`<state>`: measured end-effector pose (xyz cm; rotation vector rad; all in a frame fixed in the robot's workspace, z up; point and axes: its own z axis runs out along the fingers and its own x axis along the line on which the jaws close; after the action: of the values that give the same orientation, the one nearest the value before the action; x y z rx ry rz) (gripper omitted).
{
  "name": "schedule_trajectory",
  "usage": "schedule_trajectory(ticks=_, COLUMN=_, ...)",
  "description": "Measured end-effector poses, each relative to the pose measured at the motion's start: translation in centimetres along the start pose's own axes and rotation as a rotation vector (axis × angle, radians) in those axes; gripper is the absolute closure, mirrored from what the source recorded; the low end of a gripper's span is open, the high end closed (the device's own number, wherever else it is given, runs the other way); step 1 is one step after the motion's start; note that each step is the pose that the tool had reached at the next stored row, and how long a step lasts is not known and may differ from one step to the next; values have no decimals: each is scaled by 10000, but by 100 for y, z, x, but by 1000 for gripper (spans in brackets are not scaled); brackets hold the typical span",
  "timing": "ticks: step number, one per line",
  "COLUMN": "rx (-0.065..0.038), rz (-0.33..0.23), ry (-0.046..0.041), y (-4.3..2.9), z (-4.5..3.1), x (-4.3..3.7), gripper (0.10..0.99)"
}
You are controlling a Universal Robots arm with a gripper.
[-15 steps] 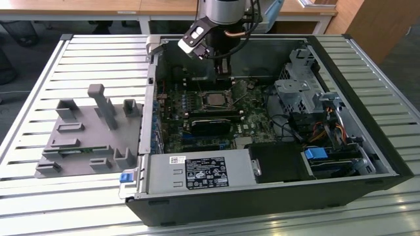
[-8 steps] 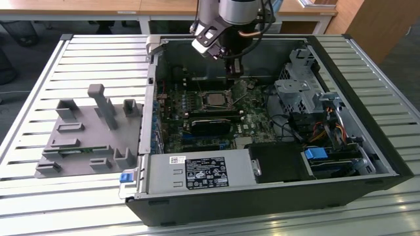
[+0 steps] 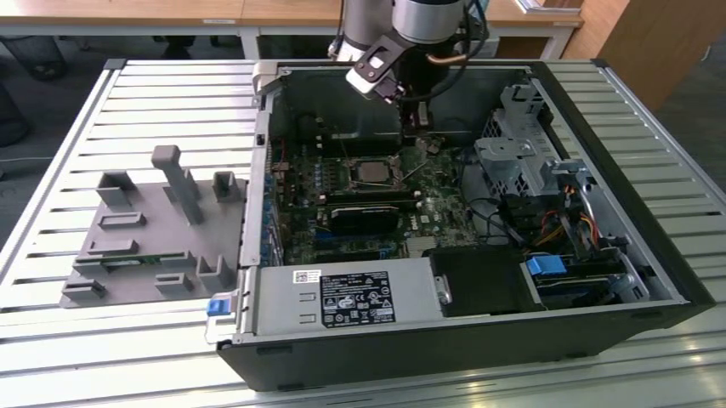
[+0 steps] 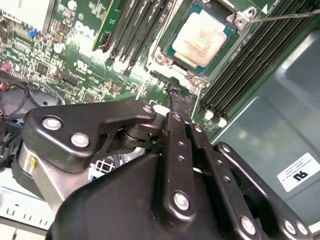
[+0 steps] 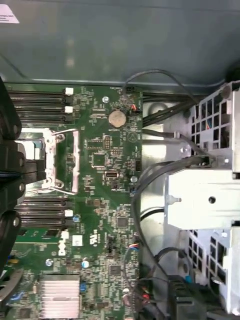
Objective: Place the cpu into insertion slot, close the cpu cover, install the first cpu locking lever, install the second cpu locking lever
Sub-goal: 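Close the cpu cover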
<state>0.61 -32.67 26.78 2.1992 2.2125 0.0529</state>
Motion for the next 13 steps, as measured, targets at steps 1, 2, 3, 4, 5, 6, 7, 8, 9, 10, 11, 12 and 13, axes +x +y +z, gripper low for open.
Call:
schedule_trajectory(ticks=1, rx=2, rz=-26, ry=1, y=15, z=4, x=1, gripper=980)
schedule_trajectory(ticks=2, rx=7, rz=-28, ry=-1, y=31, z=8, x=3, gripper=980)
schedule_trajectory(ticks=3, rx=9, rz=-27, ry=0, y=46, z=12, x=4, gripper=980)
schedule_trajectory(ticks=4, rx=11, rz=-28, ry=-1, y=61, z=14, x=5, gripper=980)
schedule_trajectory(ticks=5, rx=11, rz=-27, ry=-1, y=73, z=17, x=5, gripper=980)
schedule_trajectory(ticks=6, rx=10, rz=-27, ry=1, y=81, z=21, x=5, gripper=980)
schedule_trajectory(ticks=7, rx=11, rz=-27, ry=0, y=87, z=26, x=5, gripper=980)
schedule_trajectory(ticks=8, rx=10, rz=-28, ry=0, y=97, z=31, x=5, gripper=980)
schedule_trajectory(ticks=9, rx=10, rz=-28, ry=-1, y=108, z=35, x=6, gripper=980)
schedule_trajectory(ticks=10, rx=11, rz=-27, ry=-1, y=118, z=40, x=7, gripper=980)
schedule_trajectory(ticks=11, rx=10, rz=-28, ry=0, y=129, z=45, x=7, gripper=980)
schedule_trajectory(ticks=12, rx=11, rz=-28, ry=-2, y=142, z=49, x=8, gripper=980)
schedule_trajectory(ticks=13, rx=12, rz=-28, ry=-3, y=154, z=52, x=10, gripper=980)
